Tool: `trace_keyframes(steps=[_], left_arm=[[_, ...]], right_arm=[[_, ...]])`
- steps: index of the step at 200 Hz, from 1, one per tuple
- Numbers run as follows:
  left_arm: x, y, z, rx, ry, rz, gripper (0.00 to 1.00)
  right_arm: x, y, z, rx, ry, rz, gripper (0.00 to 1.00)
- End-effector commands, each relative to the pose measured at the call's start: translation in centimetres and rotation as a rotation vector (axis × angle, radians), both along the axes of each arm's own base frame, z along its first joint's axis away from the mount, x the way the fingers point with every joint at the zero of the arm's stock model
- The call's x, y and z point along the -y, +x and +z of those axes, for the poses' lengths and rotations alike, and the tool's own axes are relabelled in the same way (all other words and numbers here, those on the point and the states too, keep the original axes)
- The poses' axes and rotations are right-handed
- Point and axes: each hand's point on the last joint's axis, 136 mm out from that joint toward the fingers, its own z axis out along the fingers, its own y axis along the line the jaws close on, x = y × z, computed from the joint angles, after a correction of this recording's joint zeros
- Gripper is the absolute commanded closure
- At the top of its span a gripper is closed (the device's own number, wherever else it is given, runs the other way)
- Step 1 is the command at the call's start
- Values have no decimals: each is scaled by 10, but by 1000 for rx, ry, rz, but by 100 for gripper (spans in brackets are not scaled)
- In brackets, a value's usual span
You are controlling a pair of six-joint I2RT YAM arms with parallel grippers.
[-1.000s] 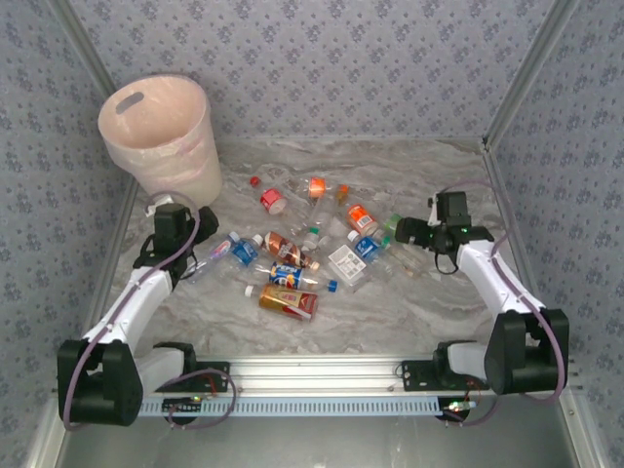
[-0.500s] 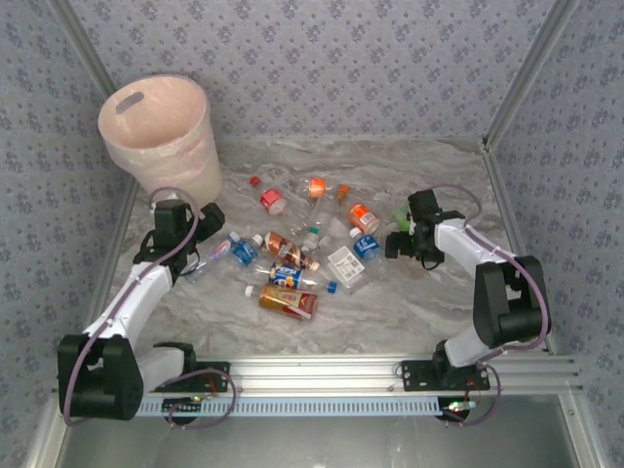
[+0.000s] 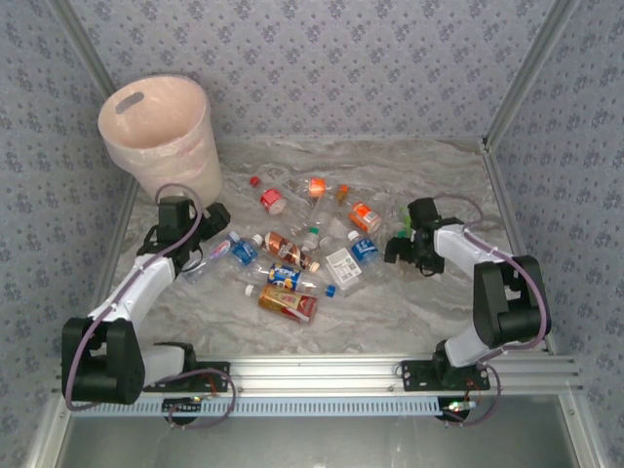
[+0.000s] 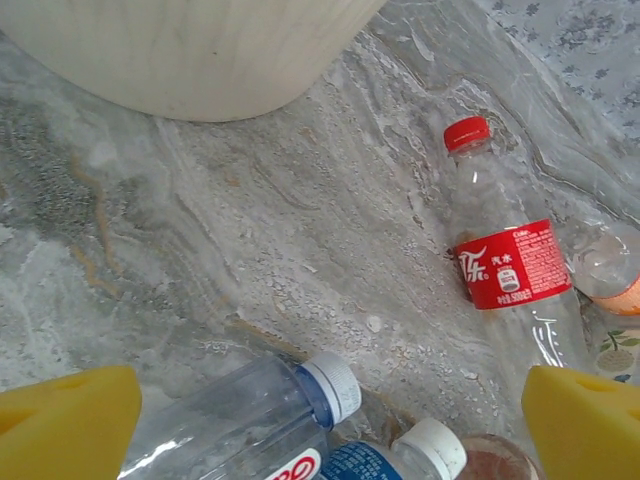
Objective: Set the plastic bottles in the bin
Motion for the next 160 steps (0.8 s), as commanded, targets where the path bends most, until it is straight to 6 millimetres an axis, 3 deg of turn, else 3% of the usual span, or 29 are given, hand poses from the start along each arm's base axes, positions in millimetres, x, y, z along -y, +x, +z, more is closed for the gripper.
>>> trace_keyframes(steps=[1, 44, 86, 125, 160], left_arm=[[14, 12, 18, 56, -27, -63, 2], [26, 17, 25, 56, -45, -102, 2], [66, 26, 58, 116, -109, -238, 2], [146, 30, 106, 237, -270, -512, 2], [224, 26, 142, 272, -413, -752, 3]], right_arm=[[8, 0, 2, 35, -23, -76, 9], [14, 4, 19, 113, -57, -83, 29], [-10, 28, 94, 377, -51, 56, 40], [-91, 51, 156, 650, 171, 373, 43], [-168, 50, 177, 739, 347, 608, 43]])
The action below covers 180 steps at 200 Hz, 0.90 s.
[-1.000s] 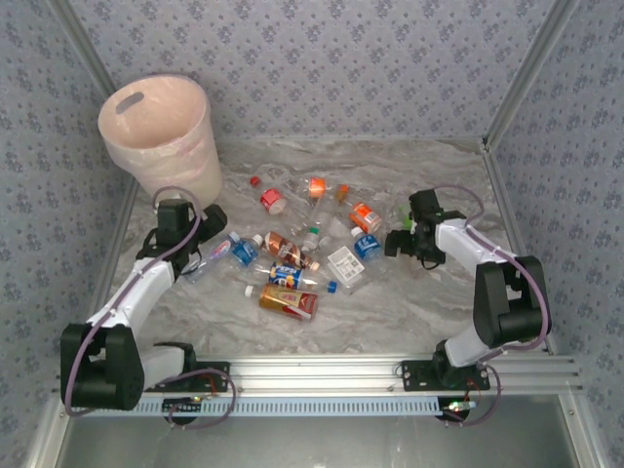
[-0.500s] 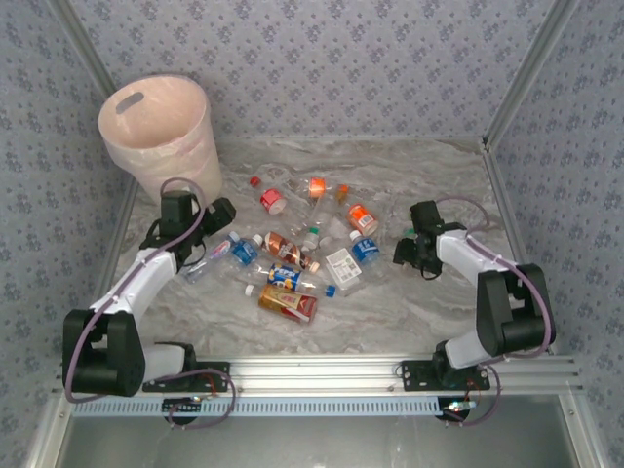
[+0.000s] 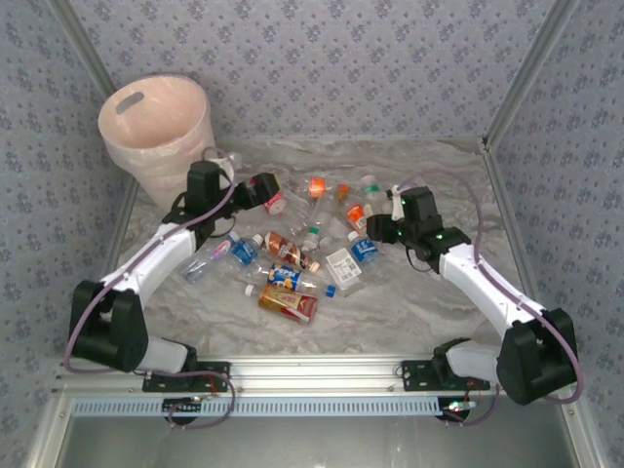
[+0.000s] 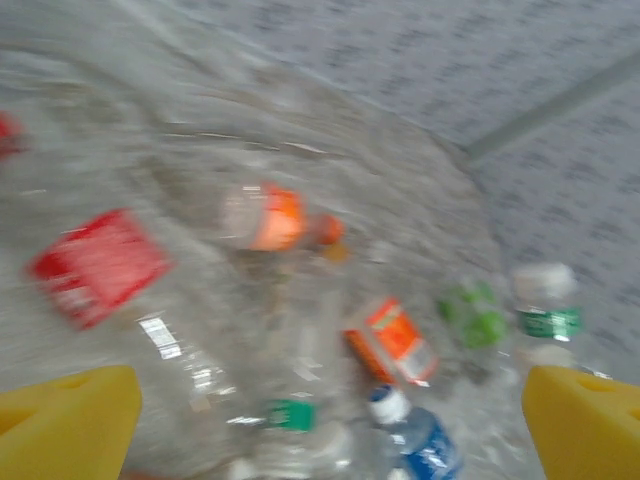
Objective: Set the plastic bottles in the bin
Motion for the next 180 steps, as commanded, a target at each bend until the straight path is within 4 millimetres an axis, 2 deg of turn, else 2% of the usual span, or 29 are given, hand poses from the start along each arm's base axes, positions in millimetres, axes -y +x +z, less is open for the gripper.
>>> trace_keyframes(steps=[1, 22, 39, 66, 108, 143, 180], left_arm=[[57, -8, 46, 75, -133, -214, 3], [82, -1, 46, 35, -114, -205, 3], [87, 13, 38, -27, -122, -139, 5], [84, 23, 30, -68, -161, -59, 8], [74, 18, 19, -92, -90, 3, 8], [56, 18, 4, -134, -36, 99, 8], [67, 14, 10, -114, -57, 26, 10]], right_arm=[[-63, 5, 37, 141, 108, 244, 43], [-99, 3, 38, 162, 157, 333, 42], [-122, 0, 40, 182, 188, 381, 42], [-143, 1, 43, 208, 231, 394, 42], [-154, 9, 44, 234, 251, 358, 42], [-149, 20, 48, 267, 235, 287, 42], [-154, 19, 51, 263, 251, 304, 42]])
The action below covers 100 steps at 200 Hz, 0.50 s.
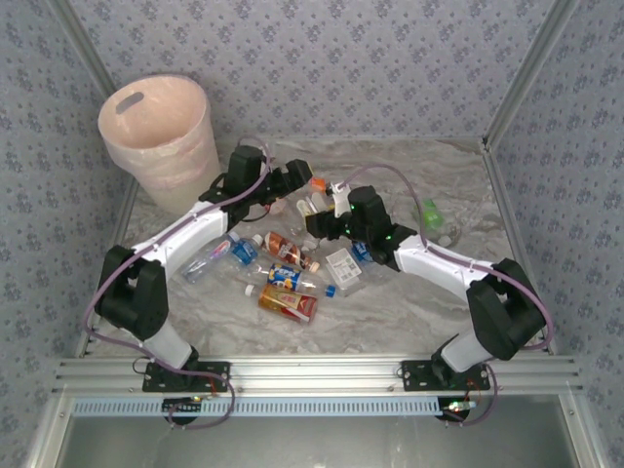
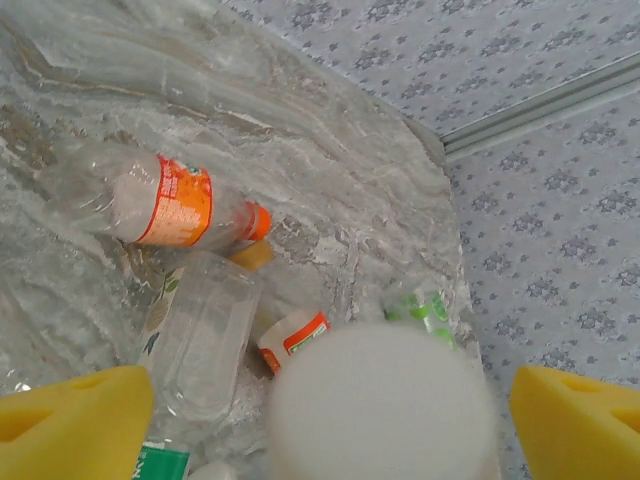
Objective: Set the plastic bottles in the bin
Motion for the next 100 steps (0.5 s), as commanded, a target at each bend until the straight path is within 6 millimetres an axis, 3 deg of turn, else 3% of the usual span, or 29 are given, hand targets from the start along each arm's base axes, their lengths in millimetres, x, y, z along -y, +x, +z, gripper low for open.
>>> trace_keyframes(steps=[1, 26, 73, 100], left_arm=[[5, -10, 17, 32, -27, -40, 10], [19, -12, 26, 58, -85, -112, 24], [18, -9, 27, 64, -80, -100, 46], [20, -10, 32, 83, -85, -115, 53]], right_arm=[[-9, 7, 29, 62, 61, 2, 42], [-18, -1, 30, 63, 86, 77, 40], [-25, -11, 23, 24, 99, 142, 39], [-25, -14, 24, 20, 104, 154, 34]])
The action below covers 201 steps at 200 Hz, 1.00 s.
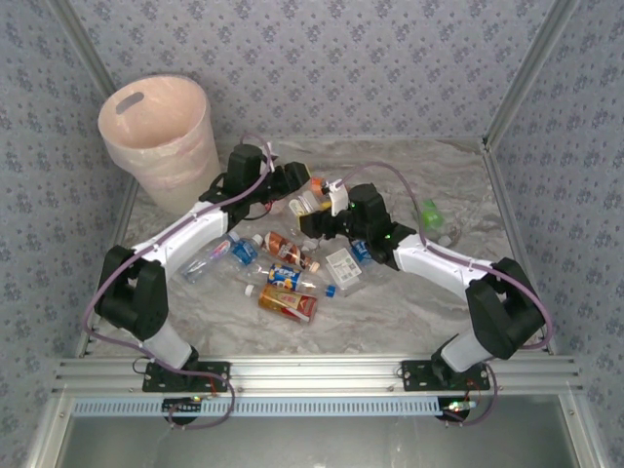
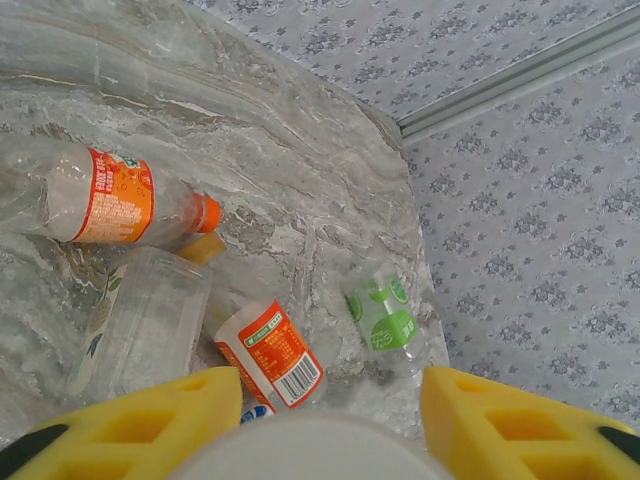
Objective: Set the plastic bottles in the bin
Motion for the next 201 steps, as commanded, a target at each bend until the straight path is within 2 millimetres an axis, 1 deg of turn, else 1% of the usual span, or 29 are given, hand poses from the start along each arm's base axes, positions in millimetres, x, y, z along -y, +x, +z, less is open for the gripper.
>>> trace_keyframes(steps=[1, 28, 45, 57, 69, 85, 90, 111, 128, 135, 144, 153, 166, 176, 190, 201], left_arm=[[5, -4, 19, 54, -25, -38, 54], [6, -6, 26, 84, -22, -53, 56], [6, -5, 37, 125, -16, -62, 57], [3, -3, 48, 161, -10, -64, 58], [-1, 0, 61, 198, 0, -56, 58], [-14, 8, 78, 253, 30, -21, 58], [-19, 11, 85, 275, 40, -7, 58], [-43, 21, 120, 382, 68, 71, 58], [-65, 27, 149, 475, 104, 147, 58], [-76, 29, 162, 514, 127, 188, 58], [-94, 31, 179, 561, 160, 256, 58], [-114, 31, 198, 610, 185, 326, 58], [-141, 29, 227, 702, 220, 429, 58], [-162, 26, 250, 772, 247, 518, 58], [-188, 20, 276, 865, 289, 633, 58], [-208, 19, 290, 916, 343, 729, 58]], right_arm=[[-7, -2, 11, 8, 34, 39, 34], [-5, -2, 16, 16, 43, 43, 26], [-2, -2, 20, 24, 46, 47, 21], [3, -2, 24, 27, 44, 41, 14], [11, -2, 31, 36, 50, 29, 10], [24, -4, 43, 58, 69, 20, 6], [29, -6, 47, 66, 75, 11, 1], [56, -8, 62, 116, 101, -54, 0], [85, -7, 68, 146, 100, -154, 0], [98, -5, 66, 151, 92, -209, 0], [114, -4, 67, 164, 90, -272, 0], [130, -3, 64, 171, 86, -334, 0], [146, -5, 63, 187, 92, -391, 0], [157, -6, 62, 193, 95, -428, 0], [169, -7, 61, 196, 100, -472, 0], [175, -8, 59, 194, 102, -496, 0]])
